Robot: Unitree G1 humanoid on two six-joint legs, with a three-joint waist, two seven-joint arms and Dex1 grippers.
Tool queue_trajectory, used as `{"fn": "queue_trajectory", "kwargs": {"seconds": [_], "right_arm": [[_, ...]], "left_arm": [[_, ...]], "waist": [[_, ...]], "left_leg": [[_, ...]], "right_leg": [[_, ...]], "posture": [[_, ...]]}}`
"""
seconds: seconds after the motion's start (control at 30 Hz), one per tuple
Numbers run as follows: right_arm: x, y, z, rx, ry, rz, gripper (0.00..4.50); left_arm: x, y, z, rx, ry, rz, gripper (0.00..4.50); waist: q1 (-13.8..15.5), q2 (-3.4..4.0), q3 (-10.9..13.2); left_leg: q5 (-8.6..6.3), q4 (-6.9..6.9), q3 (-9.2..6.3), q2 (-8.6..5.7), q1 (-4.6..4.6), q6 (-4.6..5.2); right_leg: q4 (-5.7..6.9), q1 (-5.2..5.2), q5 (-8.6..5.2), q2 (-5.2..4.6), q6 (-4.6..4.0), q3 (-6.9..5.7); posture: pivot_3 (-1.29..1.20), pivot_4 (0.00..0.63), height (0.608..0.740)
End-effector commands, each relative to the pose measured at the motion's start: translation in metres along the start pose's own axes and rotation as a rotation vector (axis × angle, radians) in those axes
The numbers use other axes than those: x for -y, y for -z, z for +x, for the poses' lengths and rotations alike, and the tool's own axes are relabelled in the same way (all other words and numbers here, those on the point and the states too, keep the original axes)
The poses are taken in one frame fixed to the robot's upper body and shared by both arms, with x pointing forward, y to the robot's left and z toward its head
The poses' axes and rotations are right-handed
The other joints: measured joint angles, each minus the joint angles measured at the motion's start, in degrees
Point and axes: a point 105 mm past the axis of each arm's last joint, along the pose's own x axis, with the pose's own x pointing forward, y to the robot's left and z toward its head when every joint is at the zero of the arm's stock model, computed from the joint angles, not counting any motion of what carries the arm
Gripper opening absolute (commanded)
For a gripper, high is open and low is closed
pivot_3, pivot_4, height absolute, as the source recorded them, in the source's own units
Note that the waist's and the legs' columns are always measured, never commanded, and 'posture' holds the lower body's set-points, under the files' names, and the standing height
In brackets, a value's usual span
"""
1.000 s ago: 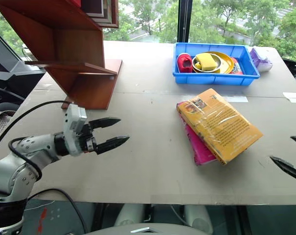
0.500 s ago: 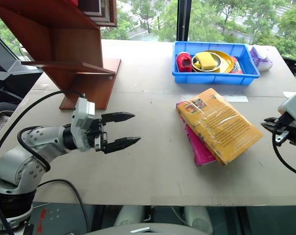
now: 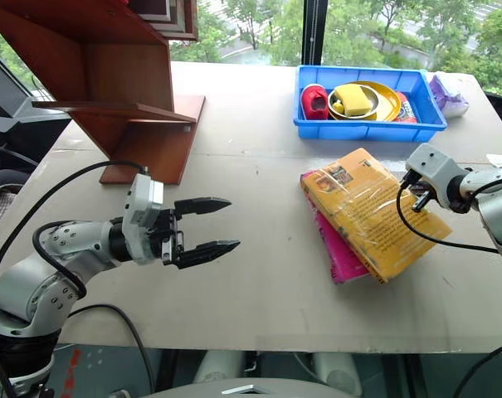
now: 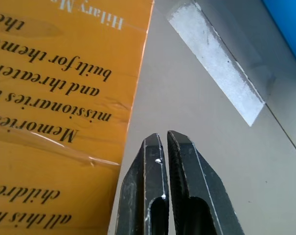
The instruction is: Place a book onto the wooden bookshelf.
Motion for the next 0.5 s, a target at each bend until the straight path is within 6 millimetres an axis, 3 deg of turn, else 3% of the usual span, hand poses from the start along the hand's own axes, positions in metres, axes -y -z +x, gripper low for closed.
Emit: {"fn": "queue_trajectory", "kwargs": {"seconds": [0.03,0.23,0.5], "right_arm": [[-0.006,-0.006,0.000,0.026,-0.097,0.005,0.01],[-0.019,-0.017,0.010,0.082,-0.200,0.090,0.01],[-0.053,-0.026,0.023,0.111,-0.293,0.159,0.01]], "left_arm": [[0.008,-0.010,-0.001,0.018,0.005,0.039,4.50],[0.010,-0.010,-0.002,0.018,-0.013,0.039,4.50],[0.012,-0.009,-0.004,0.015,-0.035,0.028,4.50]], "waist": [[0.0,0.00,0.0],[-0.2,0.00,0.0],[-0.2,0.01,0.0]], "left_leg": [[0.00,-0.01,-0.01,0.01,0.01,0.00],[0.00,0.04,0.01,0.00,0.04,0.00],[0.00,0.04,0.01,0.01,0.10,-0.01]], "right_leg": [[0.01,0.00,0.00,0.00,0.00,0.00],[0.08,0.02,0.01,0.01,0.00,0.01],[0.18,0.02,0.01,0.04,-0.01,0.03]], "posture": [[0.00,0.150,0.740],[0.00,0.150,0.740],[0.00,0.150,0.740]]}}
